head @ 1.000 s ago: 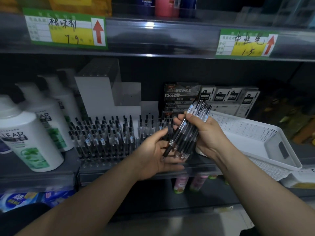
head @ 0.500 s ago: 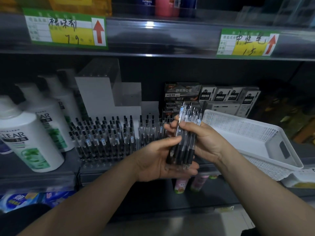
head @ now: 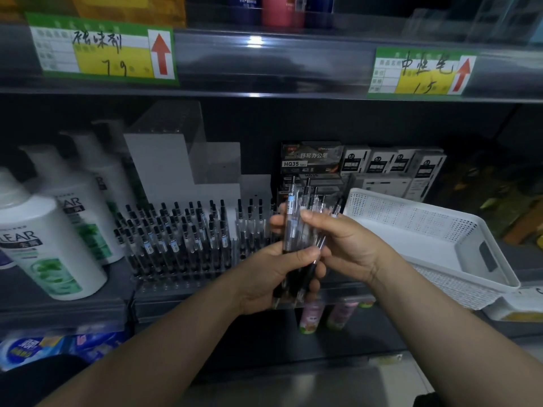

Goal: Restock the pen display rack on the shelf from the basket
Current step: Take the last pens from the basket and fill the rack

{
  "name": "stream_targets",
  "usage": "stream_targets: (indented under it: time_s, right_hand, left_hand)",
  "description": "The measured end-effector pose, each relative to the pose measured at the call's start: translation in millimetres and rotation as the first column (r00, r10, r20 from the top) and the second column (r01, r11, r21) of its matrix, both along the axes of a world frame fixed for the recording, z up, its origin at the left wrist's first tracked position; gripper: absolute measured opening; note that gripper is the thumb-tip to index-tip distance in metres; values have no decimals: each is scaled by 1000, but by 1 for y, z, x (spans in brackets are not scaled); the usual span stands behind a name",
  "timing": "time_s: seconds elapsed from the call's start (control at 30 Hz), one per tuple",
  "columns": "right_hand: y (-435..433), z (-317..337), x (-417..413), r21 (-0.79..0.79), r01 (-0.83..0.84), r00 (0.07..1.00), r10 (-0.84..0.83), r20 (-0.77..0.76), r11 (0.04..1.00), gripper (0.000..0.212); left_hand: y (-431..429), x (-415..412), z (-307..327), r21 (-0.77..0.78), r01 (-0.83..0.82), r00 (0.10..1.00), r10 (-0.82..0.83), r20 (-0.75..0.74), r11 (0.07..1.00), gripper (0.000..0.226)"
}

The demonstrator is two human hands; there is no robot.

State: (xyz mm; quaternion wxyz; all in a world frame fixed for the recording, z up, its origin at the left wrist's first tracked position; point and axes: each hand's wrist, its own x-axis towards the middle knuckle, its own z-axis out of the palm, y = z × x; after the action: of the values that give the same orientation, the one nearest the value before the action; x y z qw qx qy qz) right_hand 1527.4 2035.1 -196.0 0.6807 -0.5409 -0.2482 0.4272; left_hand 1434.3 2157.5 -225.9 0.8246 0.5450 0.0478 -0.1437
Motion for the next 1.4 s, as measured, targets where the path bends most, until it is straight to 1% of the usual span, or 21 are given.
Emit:
stream_targets:
  time_s: [0.1,0.13,0.27,0.37,0.43,0.57,0.7,0.93,1.0,1.07,1.1,1.13,1.17,1.23,1.3,1.4]
  right_hand:
    - [-1,2,3,-1,80,994,-79,79,997,21]
    - [-2,2,3,-17,84,991,-81,106,996,18]
    - [-4,0,4,-41,96,988,-90,128,995,10]
    - [-5,-1,4,-41,124,986,-118,121,992,9]
    - [-4,0,3,-34,135,986,-131,98,990,9]
    - [-2,-3,2,-10,158,982,-156,106,987,12]
    - [0,-5,6,-22,221,969,-218,113,975,8]
    - [1,-4,6,-40,221,968,-215,130,974,12]
    - [2,-3,5,-47,228,965,-220,140,972,18]
    - [3,-2,6,-31,255,961,-249,121,967,45]
    - [4,-2,7,3,281,954,-279,110,960,57]
    - [5,-1,8,59,300,947,-305,98,952,60]
    - [6,0,9,123,310,943,-321,88,943,56]
    - [7,4,9,184,323,934,-344,99,928,37]
    - [7,4,10,151,322,929,-342,141,935,27]
    - [7,1,11,86,295,933,-306,189,952,28]
  left_hand:
    - [1,-1,0,-10,-2,1000,2,-2,1000,19]
    - [1,-1,-1,-22,-3,1000,3,1,1000,20]
    - [2,-2,-2,-81,-20,1000,21,8,996,27]
    - [1,-3,0,-91,-24,1000,25,14,996,28]
    - [0,-3,0,-69,-28,1000,29,8,997,28]
    - [-1,-4,4,-40,-17,1000,17,-6,999,29]
    - [0,-5,7,-75,-20,1000,19,-9,997,34]
    - [2,-7,6,-73,7,1000,-8,-16,997,31]
    - [2,-7,6,-69,9,1000,-10,-19,998,31]
    - [3,-7,6,-65,13,1000,-14,-21,998,29]
    - [3,-7,5,-65,17,1000,-18,-22,998,28]
    - [2,-7,5,-66,22,999,-23,-25,998,27]
    - [2,-7,5,-68,25,999,-27,-31,997,27]
    - [0,-8,5,-69,32,999,-34,-40,997,27]
    - [-1,-8,4,-67,32,998,-35,-43,997,25]
    - [-3,-8,4,-48,36,998,-39,-44,998,25]
